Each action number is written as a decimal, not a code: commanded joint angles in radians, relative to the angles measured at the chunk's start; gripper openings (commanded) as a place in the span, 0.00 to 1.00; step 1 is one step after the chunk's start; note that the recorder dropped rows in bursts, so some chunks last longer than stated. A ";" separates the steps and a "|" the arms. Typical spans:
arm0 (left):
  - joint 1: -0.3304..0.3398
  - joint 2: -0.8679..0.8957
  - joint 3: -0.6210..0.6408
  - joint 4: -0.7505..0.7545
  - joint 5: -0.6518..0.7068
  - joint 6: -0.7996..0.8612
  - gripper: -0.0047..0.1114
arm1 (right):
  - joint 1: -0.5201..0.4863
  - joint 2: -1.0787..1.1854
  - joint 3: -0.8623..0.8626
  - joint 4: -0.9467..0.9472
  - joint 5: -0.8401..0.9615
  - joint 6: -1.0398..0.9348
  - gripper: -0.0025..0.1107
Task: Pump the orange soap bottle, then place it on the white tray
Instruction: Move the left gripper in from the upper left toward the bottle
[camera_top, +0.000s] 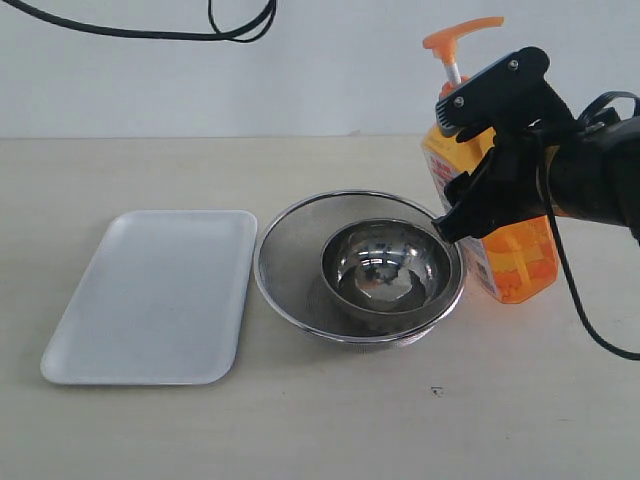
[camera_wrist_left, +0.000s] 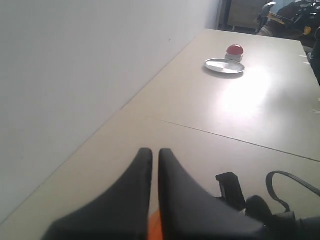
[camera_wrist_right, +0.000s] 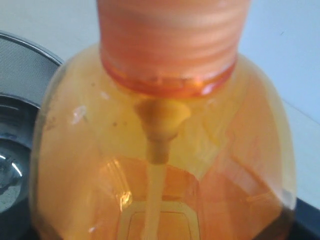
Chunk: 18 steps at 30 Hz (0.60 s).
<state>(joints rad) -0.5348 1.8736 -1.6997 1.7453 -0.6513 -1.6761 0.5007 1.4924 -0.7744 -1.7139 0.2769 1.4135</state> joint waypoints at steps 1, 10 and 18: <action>-0.036 0.032 -0.035 -0.001 0.033 -0.016 0.08 | -0.003 -0.014 -0.017 -0.031 0.024 -0.017 0.02; -0.047 0.077 -0.059 -0.001 0.064 -0.037 0.08 | -0.003 -0.014 -0.017 -0.031 0.022 -0.016 0.02; -0.047 0.088 -0.061 -0.001 0.139 -0.060 0.08 | -0.003 -0.014 -0.017 -0.031 0.022 -0.016 0.02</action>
<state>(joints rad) -0.5765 1.9554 -1.7531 1.7477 -0.5324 -1.7183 0.5007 1.4924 -0.7744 -1.7156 0.2733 1.4135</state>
